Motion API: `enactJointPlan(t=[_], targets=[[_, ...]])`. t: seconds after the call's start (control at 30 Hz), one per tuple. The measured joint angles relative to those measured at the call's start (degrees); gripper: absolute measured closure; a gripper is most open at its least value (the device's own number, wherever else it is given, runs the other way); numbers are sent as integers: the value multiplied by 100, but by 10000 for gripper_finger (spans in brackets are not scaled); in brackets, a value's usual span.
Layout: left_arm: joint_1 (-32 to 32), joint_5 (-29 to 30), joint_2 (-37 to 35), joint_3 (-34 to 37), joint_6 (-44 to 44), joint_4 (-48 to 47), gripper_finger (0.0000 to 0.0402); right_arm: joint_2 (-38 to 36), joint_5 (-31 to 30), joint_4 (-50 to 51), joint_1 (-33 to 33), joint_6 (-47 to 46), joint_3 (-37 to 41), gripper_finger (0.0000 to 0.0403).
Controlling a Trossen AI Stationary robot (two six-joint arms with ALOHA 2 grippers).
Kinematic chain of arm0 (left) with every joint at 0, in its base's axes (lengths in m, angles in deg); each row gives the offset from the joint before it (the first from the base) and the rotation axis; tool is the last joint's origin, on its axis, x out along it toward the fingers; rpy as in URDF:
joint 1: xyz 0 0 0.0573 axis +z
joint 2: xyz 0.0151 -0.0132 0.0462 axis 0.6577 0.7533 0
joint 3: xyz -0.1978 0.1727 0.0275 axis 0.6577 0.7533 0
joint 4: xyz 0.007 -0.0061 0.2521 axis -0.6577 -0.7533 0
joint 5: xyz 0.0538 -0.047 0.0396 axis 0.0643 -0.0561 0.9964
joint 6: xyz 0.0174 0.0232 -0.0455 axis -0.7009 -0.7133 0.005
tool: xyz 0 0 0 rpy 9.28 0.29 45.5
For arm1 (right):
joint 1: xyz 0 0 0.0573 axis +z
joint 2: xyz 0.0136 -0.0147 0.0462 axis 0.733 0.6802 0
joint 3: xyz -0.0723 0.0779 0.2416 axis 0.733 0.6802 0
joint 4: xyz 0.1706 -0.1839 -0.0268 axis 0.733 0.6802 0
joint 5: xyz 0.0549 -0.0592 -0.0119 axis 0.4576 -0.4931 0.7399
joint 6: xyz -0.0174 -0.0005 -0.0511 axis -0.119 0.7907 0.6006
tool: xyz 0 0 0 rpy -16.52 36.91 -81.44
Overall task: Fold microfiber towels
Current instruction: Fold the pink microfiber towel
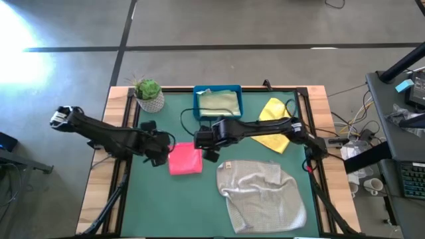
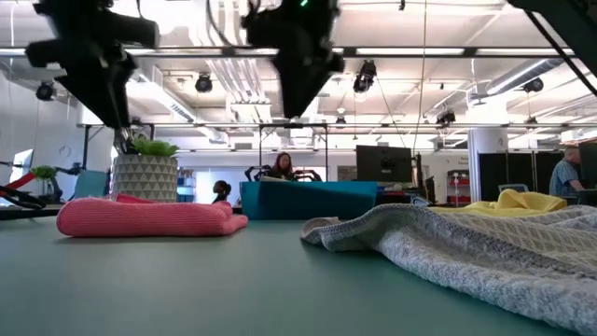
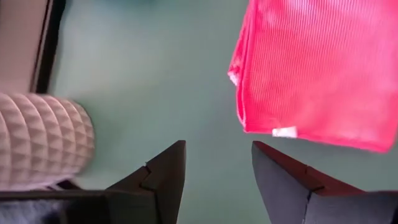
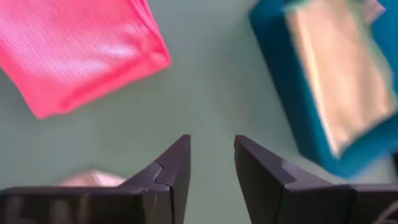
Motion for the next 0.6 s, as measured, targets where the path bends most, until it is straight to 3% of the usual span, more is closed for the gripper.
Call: enactJointPlan(t=[0.27, 0.43, 0.6], targets=[[-7, -114, -1258, 646, 608, 951, 233, -464, 11, 626, 150, -1, 647, 294], [-7, -162, -1735, 1049, 693, 1588, 233, -1147, -9, 502, 144, -135, 1853, 295], [-7, -372, -1932, 1434, 1205, 1822, 233, -2115, 28, -491, 147, -374, 3241, 302]])
